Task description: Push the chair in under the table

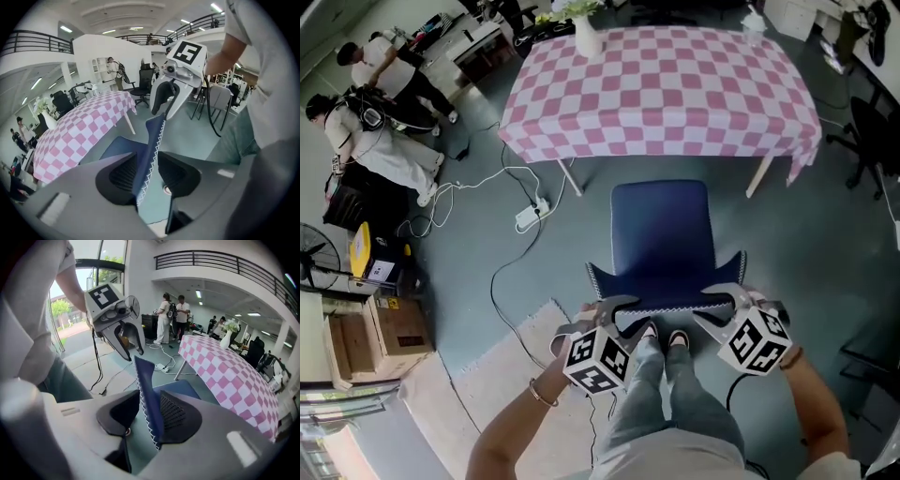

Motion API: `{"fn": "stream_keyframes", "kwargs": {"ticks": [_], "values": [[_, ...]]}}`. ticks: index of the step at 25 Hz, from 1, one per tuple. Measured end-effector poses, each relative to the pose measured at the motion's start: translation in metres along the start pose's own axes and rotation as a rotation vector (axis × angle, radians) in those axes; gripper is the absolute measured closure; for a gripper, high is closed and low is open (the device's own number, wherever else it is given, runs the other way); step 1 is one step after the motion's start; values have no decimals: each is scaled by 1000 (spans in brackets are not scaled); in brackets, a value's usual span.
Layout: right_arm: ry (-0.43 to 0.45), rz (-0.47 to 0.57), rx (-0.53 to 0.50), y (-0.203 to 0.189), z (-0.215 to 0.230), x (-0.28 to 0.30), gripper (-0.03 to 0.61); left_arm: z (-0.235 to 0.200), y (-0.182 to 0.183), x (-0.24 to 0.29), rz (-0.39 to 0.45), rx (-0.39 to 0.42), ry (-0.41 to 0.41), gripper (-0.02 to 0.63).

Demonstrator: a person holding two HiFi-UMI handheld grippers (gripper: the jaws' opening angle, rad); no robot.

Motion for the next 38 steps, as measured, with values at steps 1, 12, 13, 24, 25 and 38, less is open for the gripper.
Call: {"fn": "stream_keyframes", "kwargs": {"ticks": [1, 12, 13, 24, 25, 38], "values": [[4, -28, -30, -4, 0, 3, 453, 1, -2, 4, -11, 24, 0, 471], [65, -213, -176, -29, -6, 34, 451, 9, -10, 42, -108, 175, -17, 465], [65, -231, -183, -31, -7, 38, 451, 11, -11, 45, -118, 190, -18, 465], [20, -270, -129, -36, -5, 53, 454, 15, -18, 69, -166, 154, -17, 484], [4, -269, -126, -35, -5, 54, 456, 15, -18, 69, -170, 151, -18, 489], [-49, -279, -85, -38, 5, 53, 459, 8, -9, 72, -163, 158, 17, 503]]}}
Point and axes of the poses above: the fingertips, and each gripper's own axes: x forward along the fingers, z to its right, y out of its top, the point moved 3 cm from there along -x, backward along the fingers, and after that the axes turned 2 degrees about -z, right-handed, at the moved point
